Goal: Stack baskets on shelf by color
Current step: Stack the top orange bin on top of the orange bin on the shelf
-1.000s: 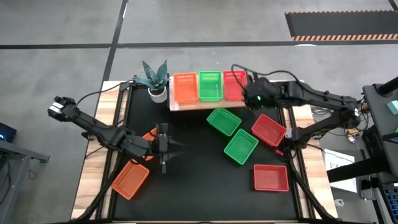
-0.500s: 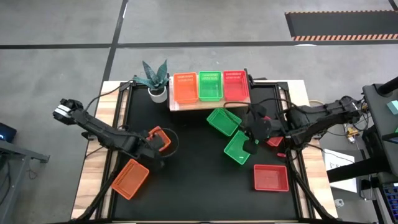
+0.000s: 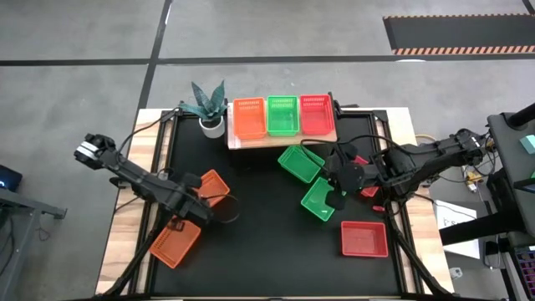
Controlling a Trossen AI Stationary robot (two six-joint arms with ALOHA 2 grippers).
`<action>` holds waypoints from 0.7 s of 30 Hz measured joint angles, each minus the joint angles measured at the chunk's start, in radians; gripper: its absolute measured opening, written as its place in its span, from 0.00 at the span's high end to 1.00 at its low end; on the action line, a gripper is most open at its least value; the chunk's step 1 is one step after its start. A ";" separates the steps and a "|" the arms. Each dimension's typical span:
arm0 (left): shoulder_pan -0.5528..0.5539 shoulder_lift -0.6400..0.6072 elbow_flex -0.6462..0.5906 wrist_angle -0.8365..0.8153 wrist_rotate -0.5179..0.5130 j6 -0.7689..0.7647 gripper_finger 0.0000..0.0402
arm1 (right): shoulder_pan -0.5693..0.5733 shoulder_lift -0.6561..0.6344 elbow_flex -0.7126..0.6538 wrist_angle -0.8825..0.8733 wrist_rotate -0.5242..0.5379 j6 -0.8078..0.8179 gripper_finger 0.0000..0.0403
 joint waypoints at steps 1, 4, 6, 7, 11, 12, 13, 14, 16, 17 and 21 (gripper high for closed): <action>-0.001 -0.003 0.000 -0.001 0.001 0.026 0.73 | 0.000 0.000 -0.001 0.000 0.000 0.000 0.98; -0.001 -0.013 -0.009 0.000 0.000 0.080 0.73 | 0.000 0.000 -0.003 0.000 0.000 -0.001 0.98; 0.000 -0.016 -0.023 0.001 0.000 0.095 0.73 | 0.000 0.000 -0.005 -0.001 0.000 -0.002 0.98; 0.000 -0.017 -0.032 0.001 0.001 0.098 0.73 | 0.000 0.000 -0.006 -0.001 0.000 -0.002 0.98; 0.000 -0.018 -0.064 0.014 0.002 0.098 0.73 | 0.000 0.000 -0.013 -0.001 -0.001 -0.003 0.98; 0.000 -0.018 -0.070 0.022 0.002 0.098 0.73 | 0.000 0.000 -0.015 -0.001 -0.001 -0.003 0.98; 0.000 -0.018 -0.078 0.035 0.001 0.098 0.73 | 0.000 0.000 -0.017 -0.001 -0.001 -0.003 0.98; 0.000 -0.018 -0.088 0.049 0.001 0.098 0.73 | 0.000 0.000 -0.020 -0.001 -0.002 -0.003 0.98; 0.000 -0.018 -0.108 0.084 0.001 0.099 0.73 | 0.000 0.000 -0.023 -0.001 -0.003 -0.004 0.98; 0.000 -0.018 -0.120 0.103 0.001 0.099 0.73 | 0.000 0.000 -0.025 0.000 -0.003 -0.005 0.98; 0.000 -0.018 -0.148 0.154 -0.017 0.100 0.74 | 0.000 0.000 -0.032 -0.001 -0.004 -0.005 0.98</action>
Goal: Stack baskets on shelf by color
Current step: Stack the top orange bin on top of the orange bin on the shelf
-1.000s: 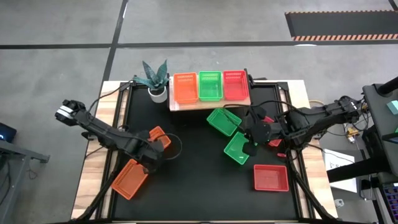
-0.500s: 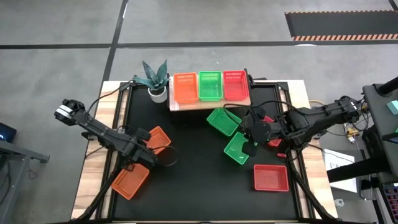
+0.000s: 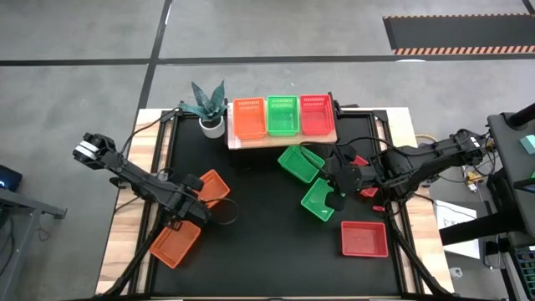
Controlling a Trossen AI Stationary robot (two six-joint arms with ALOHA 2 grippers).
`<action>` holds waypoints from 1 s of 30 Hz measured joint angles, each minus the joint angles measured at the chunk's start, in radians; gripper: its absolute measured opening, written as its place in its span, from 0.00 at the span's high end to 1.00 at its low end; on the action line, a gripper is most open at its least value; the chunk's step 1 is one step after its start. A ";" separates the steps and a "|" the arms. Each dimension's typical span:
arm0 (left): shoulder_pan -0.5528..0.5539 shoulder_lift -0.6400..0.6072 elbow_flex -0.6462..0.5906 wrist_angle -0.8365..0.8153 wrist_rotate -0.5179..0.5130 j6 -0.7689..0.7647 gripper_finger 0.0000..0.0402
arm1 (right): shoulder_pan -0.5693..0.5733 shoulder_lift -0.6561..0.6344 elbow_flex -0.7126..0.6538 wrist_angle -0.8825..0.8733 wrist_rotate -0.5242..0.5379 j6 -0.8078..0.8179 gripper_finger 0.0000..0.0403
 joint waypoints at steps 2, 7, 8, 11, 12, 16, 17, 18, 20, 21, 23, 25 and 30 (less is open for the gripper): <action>0.000 0.000 0.000 0.009 -0.005 0.000 0.77 | 0.000 0.000 -0.001 0.001 0.000 0.000 0.98; 0.000 0.000 0.000 0.026 -0.007 -0.001 0.92 | 0.000 0.000 -0.003 0.001 0.000 0.000 0.98; 0.000 0.000 0.000 0.027 -0.007 -0.002 0.95 | 0.000 0.000 -0.003 0.001 -0.002 0.000 0.98; 0.000 0.000 0.000 0.039 -0.008 -0.005 0.98 | 0.000 0.000 -0.003 0.001 -0.007 0.000 0.98; 0.000 0.000 0.001 0.043 -0.008 -0.005 0.98 | 0.000 0.000 -0.003 0.001 -0.007 0.000 0.98; 0.000 0.000 0.036 0.044 -0.008 -0.048 0.99 | 0.000 0.000 -0.007 0.001 -0.008 0.000 0.98; 0.000 0.000 0.054 0.041 -0.008 -0.072 0.99 | 0.000 0.000 -0.010 0.001 -0.008 0.000 0.98; 0.000 0.000 0.075 0.039 -0.008 -0.097 0.99 | 0.000 0.000 -0.015 0.001 -0.007 0.000 0.98; 0.000 0.002 0.124 0.039 -0.008 -0.152 0.99 | 0.000 0.000 -0.029 0.001 -0.007 -0.001 0.98; 0.000 0.005 0.151 0.040 -0.008 -0.178 0.99 | 0.000 0.000 -0.037 0.001 -0.007 -0.002 0.98; -0.001 0.009 0.211 0.039 -0.008 -0.220 1.00 | 0.000 0.000 -0.055 0.002 -0.007 -0.003 0.98; -0.003 0.013 0.274 0.040 -0.008 -0.262 1.00 | 0.000 -0.001 -0.074 0.016 -0.006 -0.005 0.98; -0.016 0.045 0.445 0.039 -0.008 -0.321 1.00 | 0.000 -0.037 -0.164 0.137 -0.006 -0.054 0.98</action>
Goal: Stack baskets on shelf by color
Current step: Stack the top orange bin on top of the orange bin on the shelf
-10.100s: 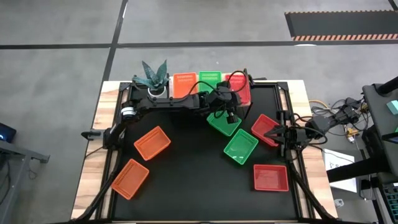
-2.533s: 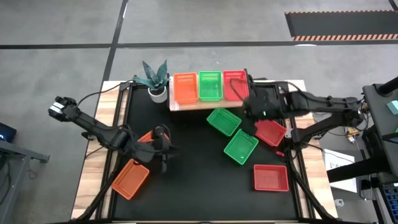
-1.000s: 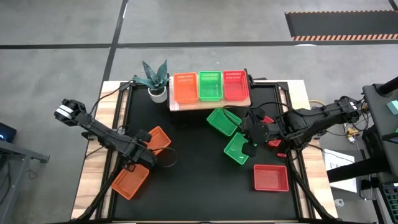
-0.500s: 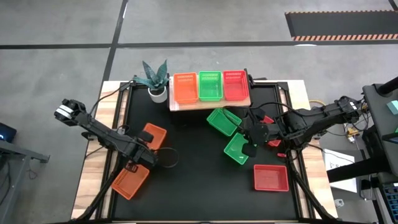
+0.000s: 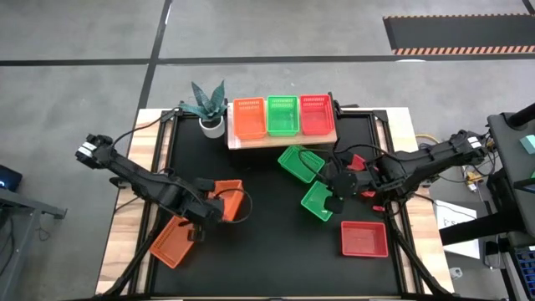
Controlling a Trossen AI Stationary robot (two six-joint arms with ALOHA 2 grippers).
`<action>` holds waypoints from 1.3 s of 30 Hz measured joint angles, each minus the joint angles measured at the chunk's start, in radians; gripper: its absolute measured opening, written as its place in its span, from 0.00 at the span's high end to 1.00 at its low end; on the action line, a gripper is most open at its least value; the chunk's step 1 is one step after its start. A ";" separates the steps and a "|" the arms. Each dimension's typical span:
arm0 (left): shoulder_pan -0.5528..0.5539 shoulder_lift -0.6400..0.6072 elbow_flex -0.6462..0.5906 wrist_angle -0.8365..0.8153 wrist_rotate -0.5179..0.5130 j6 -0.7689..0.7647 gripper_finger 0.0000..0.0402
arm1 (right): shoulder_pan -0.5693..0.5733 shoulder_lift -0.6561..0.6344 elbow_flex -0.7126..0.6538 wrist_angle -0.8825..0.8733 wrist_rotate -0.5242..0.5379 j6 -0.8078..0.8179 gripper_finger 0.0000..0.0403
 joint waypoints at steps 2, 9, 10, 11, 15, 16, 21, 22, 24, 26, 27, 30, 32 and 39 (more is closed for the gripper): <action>-0.012 0.026 0.073 0.001 0.000 -0.001 1.00 | 0.000 -0.028 -0.053 0.069 -0.001 -0.028 0.98; -0.047 0.153 0.342 -0.048 0.005 0.000 1.00 | 0.000 -0.158 -0.250 0.256 -0.010 -0.120 0.98; -0.047 0.173 0.388 -0.075 0.005 0.000 1.00 | 0.000 -0.177 -0.273 0.283 -0.010 -0.129 0.98; -0.047 0.192 0.432 -0.106 0.005 0.000 1.00 | 0.000 -0.196 -0.295 0.315 -0.010 -0.140 0.98; -0.039 0.266 0.617 -0.233 -0.021 -0.024 1.00 | 0.000 -0.268 -0.371 0.459 -0.021 -0.209 0.98; -0.031 0.285 0.666 -0.270 -0.036 -0.026 1.00 | 0.000 -0.284 -0.387 0.484 -0.032 -0.225 0.98; 0.027 0.372 0.870 -0.451 -0.138 -0.025 1.00 | 0.000 -0.334 -0.439 0.537 -0.037 -0.262 0.98; 0.044 0.384 0.900 -0.463 -0.149 -0.024 1.00 | 0.000 -0.339 -0.448 0.543 -0.036 -0.269 0.98; 0.082 0.391 0.935 -0.456 -0.150 0.005 1.00 | 0.000 -0.343 -0.463 0.552 -0.036 -0.277 0.98; 0.119 0.394 0.964 -0.455 -0.153 0.035 1.00 | 0.000 -0.345 -0.472 0.550 -0.036 -0.282 0.98; 0.144 0.395 0.971 -0.460 -0.160 0.056 1.00 | 0.000 -0.344 -0.472 0.548 -0.036 -0.287 0.98; 0.207 0.384 0.971 -0.461 -0.238 0.108 1.00 | 0.000 -0.346 -0.472 0.538 -0.036 -0.311 0.98; 0.252 0.377 0.973 -0.463 -0.303 0.165 1.00 | -0.001 -0.351 -0.469 0.542 -0.036 -0.319 0.98; 0.430 0.367 0.964 -0.463 -0.475 0.378 1.00 | -0.001 -0.357 -0.474 0.542 -0.035 -0.318 0.98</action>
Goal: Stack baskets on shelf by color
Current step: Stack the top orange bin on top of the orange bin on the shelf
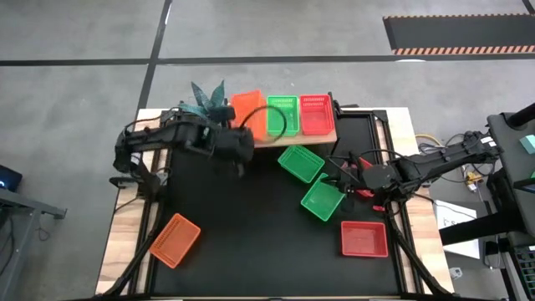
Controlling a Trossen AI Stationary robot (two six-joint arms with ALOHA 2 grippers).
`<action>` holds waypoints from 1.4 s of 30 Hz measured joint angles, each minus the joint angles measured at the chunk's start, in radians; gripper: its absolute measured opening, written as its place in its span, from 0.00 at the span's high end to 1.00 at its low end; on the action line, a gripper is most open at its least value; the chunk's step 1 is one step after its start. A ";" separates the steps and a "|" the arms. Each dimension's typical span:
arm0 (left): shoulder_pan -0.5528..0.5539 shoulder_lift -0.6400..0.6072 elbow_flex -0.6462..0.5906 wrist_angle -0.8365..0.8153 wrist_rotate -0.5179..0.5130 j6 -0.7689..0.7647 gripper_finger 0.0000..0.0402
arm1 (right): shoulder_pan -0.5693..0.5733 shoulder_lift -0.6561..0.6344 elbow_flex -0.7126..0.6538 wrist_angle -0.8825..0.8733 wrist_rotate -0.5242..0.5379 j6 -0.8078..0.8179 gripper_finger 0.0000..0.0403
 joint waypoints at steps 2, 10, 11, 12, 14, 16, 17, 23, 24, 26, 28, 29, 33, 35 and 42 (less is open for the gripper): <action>0.056 0.005 -0.009 0.000 -0.002 0.022 1.00 | 0.000 0.000 -0.001 -0.005 0.000 0.000 0.98; 0.182 0.061 -0.041 0.008 0.049 0.077 1.00 | 0.000 0.000 -0.001 -0.006 0.000 0.001 0.98; 0.186 0.071 -0.041 0.011 0.051 0.078 1.00 | 0.000 0.000 -0.001 -0.006 0.000 0.003 0.98; 0.189 0.080 -0.041 0.011 0.053 0.078 1.00 | 0.000 0.000 -0.001 -0.006 0.000 0.006 0.98; 0.191 0.098 -0.041 0.011 0.054 0.088 1.00 | 0.000 0.000 -0.001 -0.006 0.000 0.006 0.98; 0.191 0.111 -0.041 0.012 0.056 0.104 1.00 | 0.000 0.000 -0.001 -0.006 0.000 0.006 0.98; 0.191 0.118 -0.041 0.014 0.056 0.104 1.00 | 0.000 0.000 -0.001 -0.006 0.000 0.006 0.98; 0.197 0.144 -0.041 0.019 0.056 0.101 1.00 | 0.000 0.000 -0.002 -0.006 0.000 0.006 0.98; 0.198 0.145 -0.041 0.020 0.057 0.097 1.00 | 0.000 0.000 -0.002 -0.007 0.000 0.007 0.98; 0.200 0.149 -0.041 0.025 0.058 0.095 1.00 | 0.000 0.000 -0.002 -0.006 0.000 0.007 0.98; 0.203 0.152 -0.041 0.025 0.066 0.094 1.00 | 0.000 0.001 -0.002 -0.006 0.000 0.007 0.98; 0.204 0.155 -0.041 0.026 0.067 0.094 1.00 | 0.000 0.001 -0.002 -0.006 0.000 0.008 0.98; 0.206 0.161 -0.041 0.027 0.068 0.094 1.00 | 0.000 0.001 -0.003 -0.006 0.000 0.016 0.98; 0.206 0.161 -0.041 0.028 0.068 0.093 1.00 | 0.000 0.001 -0.003 -0.006 0.000 0.017 0.98; 0.206 0.161 -0.041 0.034 0.068 0.092 1.00 | 0.000 0.001 -0.003 -0.006 0.000 0.018 0.98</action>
